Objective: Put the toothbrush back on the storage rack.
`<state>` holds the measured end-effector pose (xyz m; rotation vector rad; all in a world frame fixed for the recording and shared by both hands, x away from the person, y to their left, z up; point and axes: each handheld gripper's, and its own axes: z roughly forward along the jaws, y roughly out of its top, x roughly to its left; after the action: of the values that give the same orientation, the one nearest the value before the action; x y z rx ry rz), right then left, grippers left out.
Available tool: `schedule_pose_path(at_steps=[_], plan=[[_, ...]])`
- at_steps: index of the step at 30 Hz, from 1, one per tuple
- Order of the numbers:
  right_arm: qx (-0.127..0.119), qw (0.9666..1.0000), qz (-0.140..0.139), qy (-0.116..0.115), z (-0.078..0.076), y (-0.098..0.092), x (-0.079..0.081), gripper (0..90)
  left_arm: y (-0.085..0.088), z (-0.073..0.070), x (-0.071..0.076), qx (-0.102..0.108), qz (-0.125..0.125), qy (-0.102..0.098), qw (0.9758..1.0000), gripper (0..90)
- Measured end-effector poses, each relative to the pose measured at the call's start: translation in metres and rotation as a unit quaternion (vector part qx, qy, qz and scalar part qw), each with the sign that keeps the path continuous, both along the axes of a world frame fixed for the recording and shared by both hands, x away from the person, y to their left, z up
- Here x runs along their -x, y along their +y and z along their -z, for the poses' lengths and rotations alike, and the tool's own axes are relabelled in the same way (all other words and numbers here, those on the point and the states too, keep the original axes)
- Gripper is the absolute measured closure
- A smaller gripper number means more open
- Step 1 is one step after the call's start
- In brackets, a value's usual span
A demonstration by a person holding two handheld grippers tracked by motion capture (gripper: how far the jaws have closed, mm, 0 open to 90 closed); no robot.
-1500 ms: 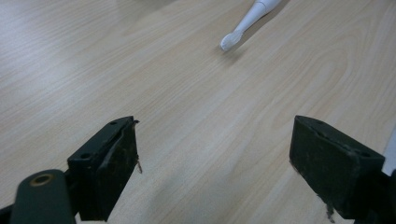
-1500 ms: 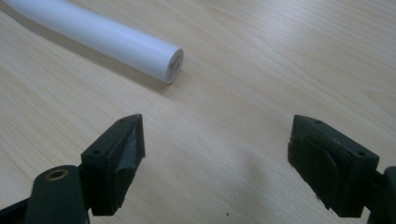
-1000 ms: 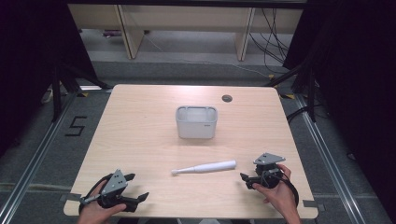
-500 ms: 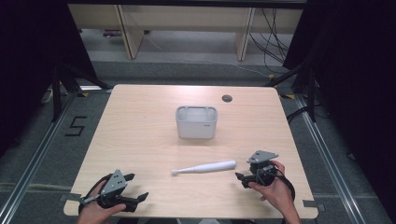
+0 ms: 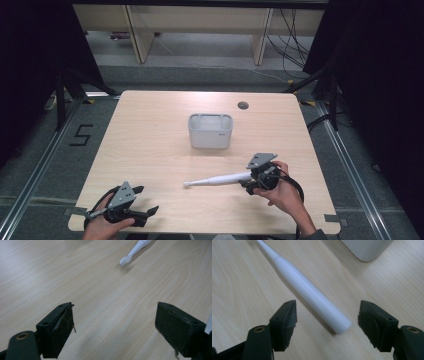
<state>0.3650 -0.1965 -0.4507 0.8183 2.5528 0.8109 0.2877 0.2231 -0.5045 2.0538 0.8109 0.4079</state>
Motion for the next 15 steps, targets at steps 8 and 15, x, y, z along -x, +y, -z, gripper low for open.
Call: schedule_pose_path(at_steps=[8, 15], plan=[[0.028, 0.9982, -0.052, 0.013, -0.004, 0.027, -0.015, 36.7, 0.002, -0.001, -0.001, -0.016, 0.008, -0.002, 0.9998, 14.7], [0.059, 0.9931, -0.097, 0.033, -0.007, 0.051, -0.026, 40.3, 0.002, -0.001, 0.000, -0.005, 0.003, 0.002, 1.0000, 14.7]])
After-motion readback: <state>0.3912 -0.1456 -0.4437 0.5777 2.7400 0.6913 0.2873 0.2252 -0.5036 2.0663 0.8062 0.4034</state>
